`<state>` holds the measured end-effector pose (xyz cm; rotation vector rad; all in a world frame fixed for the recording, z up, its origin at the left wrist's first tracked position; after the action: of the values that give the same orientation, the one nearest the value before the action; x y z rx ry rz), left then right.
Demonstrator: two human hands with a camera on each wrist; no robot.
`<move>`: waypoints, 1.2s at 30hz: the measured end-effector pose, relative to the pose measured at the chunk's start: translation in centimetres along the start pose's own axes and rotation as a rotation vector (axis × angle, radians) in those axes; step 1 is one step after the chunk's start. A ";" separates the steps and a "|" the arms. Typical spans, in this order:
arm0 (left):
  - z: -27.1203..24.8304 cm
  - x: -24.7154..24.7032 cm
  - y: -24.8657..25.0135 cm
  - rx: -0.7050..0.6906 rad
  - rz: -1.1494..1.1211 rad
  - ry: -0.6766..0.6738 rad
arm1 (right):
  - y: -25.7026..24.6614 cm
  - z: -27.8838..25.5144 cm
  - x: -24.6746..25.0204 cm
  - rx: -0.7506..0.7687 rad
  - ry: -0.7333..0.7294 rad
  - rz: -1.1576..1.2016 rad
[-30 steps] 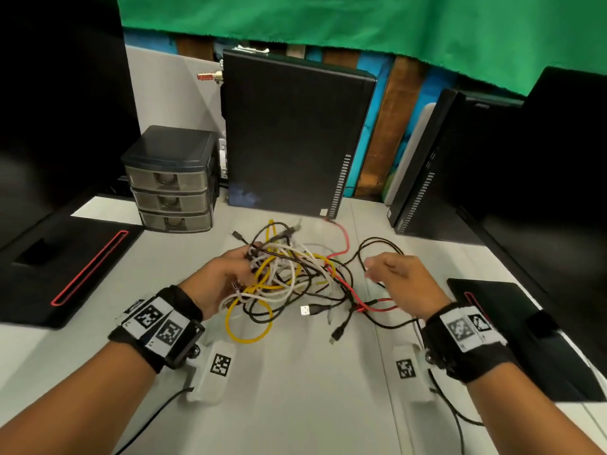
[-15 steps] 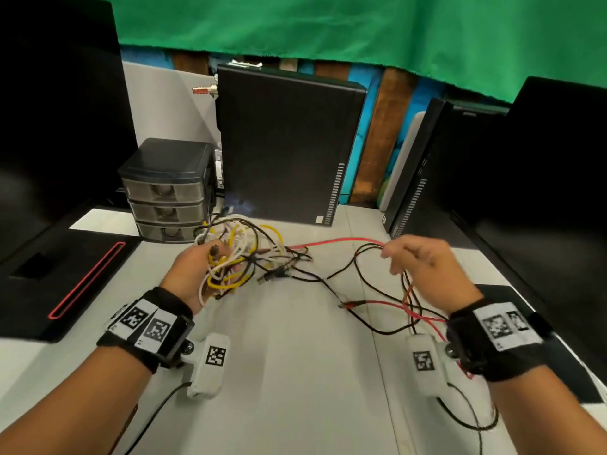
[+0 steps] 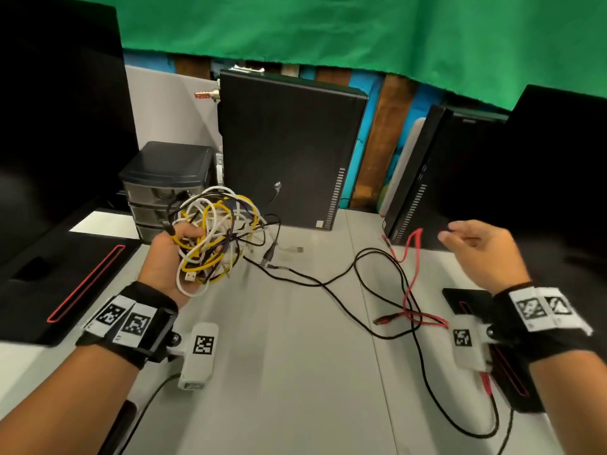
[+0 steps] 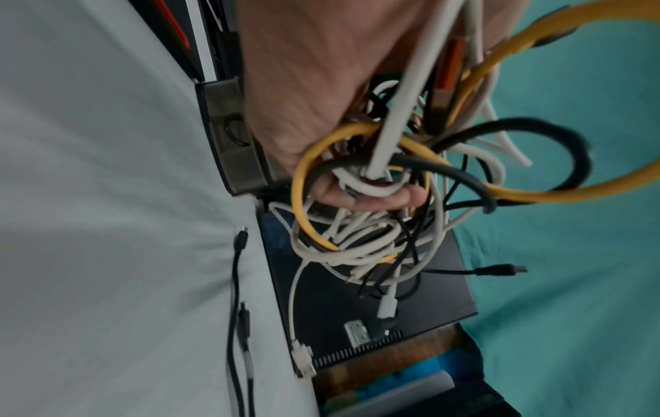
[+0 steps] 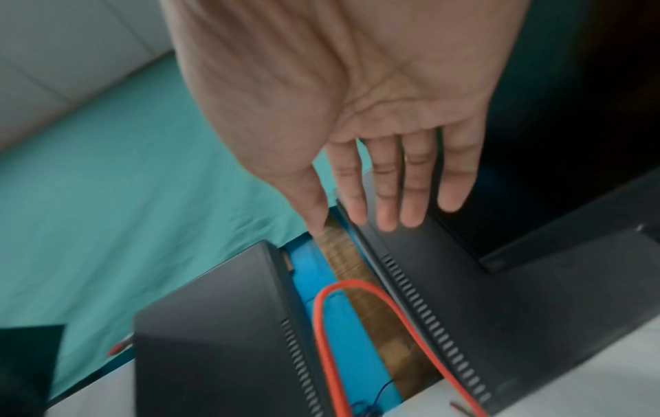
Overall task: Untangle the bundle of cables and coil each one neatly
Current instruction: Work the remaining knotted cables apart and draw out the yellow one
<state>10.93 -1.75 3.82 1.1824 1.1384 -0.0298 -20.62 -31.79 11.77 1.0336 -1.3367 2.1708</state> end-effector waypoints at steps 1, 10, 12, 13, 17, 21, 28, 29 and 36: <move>-0.2 -0.7 -0.1 -0.003 -0.013 -0.011 | -0.4 -0.9 -0.6 0.010 0.014 -0.010; -1.6 -5.3 -4.4 0.221 -0.106 -0.053 | -6.4 -10.3 -8.5 0.275 -0.379 0.233; -2.1 -5.9 -6.1 0.324 -0.145 -0.067 | -6.7 -11.5 -8.7 0.288 -0.381 0.270; -2.5 -6.1 -7.0 0.372 -0.159 -0.070 | -6.6 -11.9 -8.7 0.278 -0.375 0.302; -3.8 -6.6 -9.3 0.452 -0.118 -0.052 | -5.3 -13.3 -8.4 0.236 -0.370 0.405; -4.2 -7.2 -9.2 0.412 -0.054 -0.077 | -3.6 -13.4 -7.8 0.159 -0.305 0.420; -3.7 -6.4 -8.9 0.507 -0.188 -0.072 | -3.9 -12.9 -6.6 0.150 -0.178 0.528; -3.7 -6.3 -8.9 0.524 -0.207 -0.097 | -4.0 -13.0 -6.5 0.158 -0.173 0.532; -4.0 -6.8 -9.2 0.518 -0.194 -0.125 | -4.0 -13.0 -6.4 0.162 -0.110 0.576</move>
<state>-0.20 -6.47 2.42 1.4937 1.1656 -0.5686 -18.80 -18.16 5.76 0.9135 -1.6933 2.7066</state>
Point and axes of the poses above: each hand's wrist, its own z-axis towards the middle knuckle, its own x-axis out of the back of the hand, y = z × x, the point moved 8 cm from there along z, towards the middle knuckle, and after that the axes turned 7 degrees about -z, right-handed, at the moved point
